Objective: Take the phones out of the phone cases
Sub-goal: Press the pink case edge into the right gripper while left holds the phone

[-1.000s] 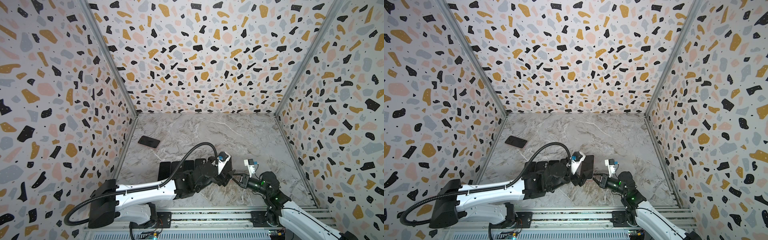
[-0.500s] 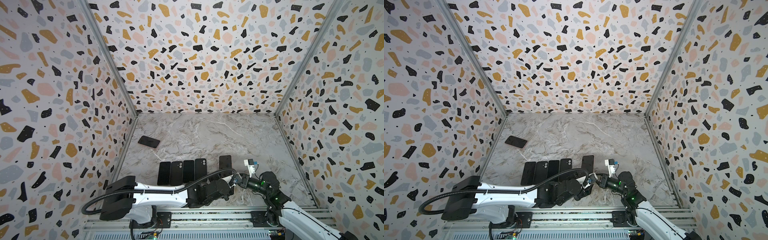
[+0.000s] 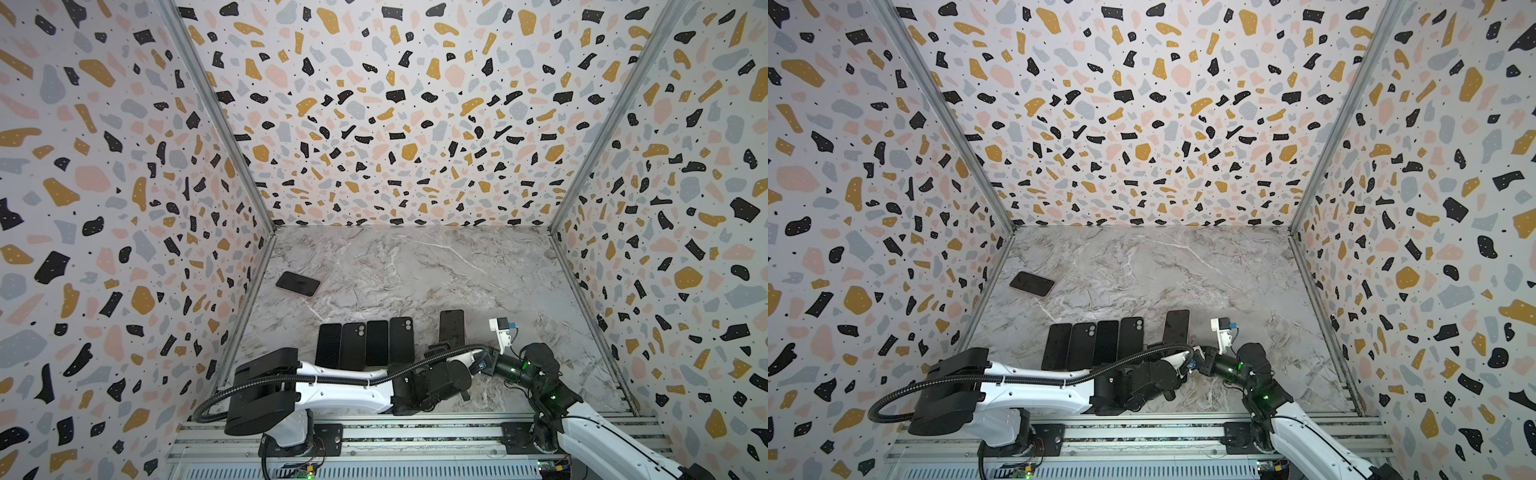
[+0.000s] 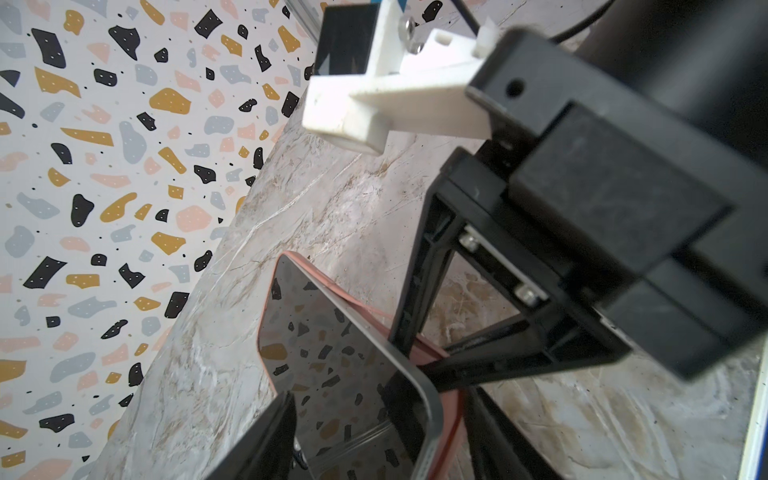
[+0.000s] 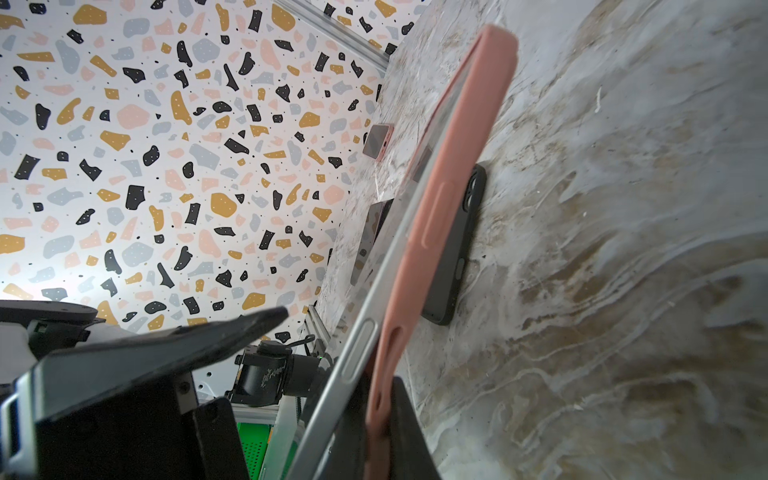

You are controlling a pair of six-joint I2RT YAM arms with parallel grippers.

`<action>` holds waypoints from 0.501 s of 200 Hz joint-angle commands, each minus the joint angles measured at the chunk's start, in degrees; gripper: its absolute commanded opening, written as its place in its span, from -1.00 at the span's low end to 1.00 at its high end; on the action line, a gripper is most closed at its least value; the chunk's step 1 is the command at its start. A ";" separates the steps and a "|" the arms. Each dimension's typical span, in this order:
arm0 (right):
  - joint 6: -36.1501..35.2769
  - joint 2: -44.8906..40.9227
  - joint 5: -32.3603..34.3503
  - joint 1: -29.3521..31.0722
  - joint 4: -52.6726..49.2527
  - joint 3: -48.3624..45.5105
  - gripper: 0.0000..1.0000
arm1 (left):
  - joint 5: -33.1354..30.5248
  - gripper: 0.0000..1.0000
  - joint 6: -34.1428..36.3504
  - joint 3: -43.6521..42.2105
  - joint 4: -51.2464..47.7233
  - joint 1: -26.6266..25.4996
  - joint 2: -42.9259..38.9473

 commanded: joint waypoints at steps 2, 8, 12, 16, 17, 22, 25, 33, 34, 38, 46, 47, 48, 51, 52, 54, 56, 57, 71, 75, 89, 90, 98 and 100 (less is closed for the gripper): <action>0.29 -1.51 -2.05 0.23 4.40 0.65 -1.00 | -2.77 0.19 1.66 1.78 3.48 0.00 1.31; 0.48 -1.51 -2.21 0.23 4.70 0.59 -1.00 | -3.05 0.13 1.85 1.87 3.62 0.00 1.72; 0.57 -1.51 -2.23 0.23 4.90 0.48 -1.00 | -3.23 0.09 2.02 1.94 3.71 0.00 1.94; 0.72 -1.48 -2.29 0.23 5.08 0.53 -1.00 | -3.40 0.04 2.18 1.96 3.76 -0.03 2.13; 0.69 -1.48 -2.30 0.23 5.10 0.53 -1.00 | -3.42 0.03 2.24 1.96 3.78 -0.02 2.14; 0.76 -1.42 -2.40 0.23 5.24 0.52 -1.00 | -3.68 -0.04 2.34 1.91 4.11 0.00 2.32; 0.77 -1.41 -2.48 0.28 5.28 0.54 -1.00 | -3.76 -0.08 2.42 1.87 4.30 -0.04 2.48; 0.82 -1.39 -2.50 0.30 5.29 0.54 -1.00 | -3.83 -0.17 2.80 1.87 4.75 -0.01 2.80; 0.83 -1.34 -2.50 0.31 5.29 0.54 -1.00 | -3.81 -0.19 2.81 1.87 4.76 0.00 2.83; 0.91 -1.38 -2.50 0.28 5.29 0.48 -1.00 | -3.79 -0.22 2.97 1.87 4.77 0.00 2.99; 0.97 -1.28 -2.63 0.32 5.38 0.57 -1.00 | -4.09 -0.27 3.24 1.96 4.86 0.00 3.29; 0.99 -1.29 -2.65 0.32 5.38 0.60 -1.00 | -4.16 -0.28 3.25 2.00 4.86 0.00 3.38; 1.00 -1.29 -2.66 0.28 5.42 0.62 -1.00 | -4.24 -0.29 3.30 2.02 4.86 0.00 3.38; 0.98 -1.34 -2.74 0.28 5.45 0.63 -1.00 | -4.41 -0.31 3.34 2.04 4.86 0.00 3.47; 1.00 -1.32 -2.70 0.30 5.46 0.63 -1.00 | -4.45 -0.33 3.39 2.04 4.86 0.00 3.51; 1.00 -1.32 -2.77 0.32 5.51 0.63 -1.00 | -4.52 -0.34 3.38 2.04 4.86 -0.04 3.59; 1.05 -1.37 -2.83 0.32 5.59 0.63 -1.00 | -4.61 -0.35 3.45 2.04 4.86 -0.03 3.57; 1.07 -1.38 -2.84 0.32 5.61 0.59 -1.00 | -4.68 -0.36 3.49 2.05 4.86 -0.02 3.61; 1.18 -1.67 -3.02 0.49 5.64 0.55 -1.00 | -5.17 -0.40 3.57 1.96 5.04 -0.01 3.72; 1.22 -1.71 -3.02 0.57 5.60 0.54 -1.00 | -5.27 -0.43 3.61 1.96 5.08 0.00 3.66; 1.33 -2.07 -3.07 0.59 5.51 0.36 -1.00 | -5.28 -0.47 3.50 2.04 5.10 0.00 3.65; 1.35 -2.08 -3.09 0.63 5.49 0.36 -1.00 | -5.28 -0.47 3.47 2.04 5.11 0.00 3.69; 1.34 -2.13 -3.12 0.71 5.47 0.29 -1.00 | -5.34 -0.50 3.44 2.18 4.92 0.00 3.82; 1.36 -2.16 -3.18 0.75 5.47 0.28 -1.00 | -5.41 -0.51 3.44 2.21 4.94 0.00 3.84</action>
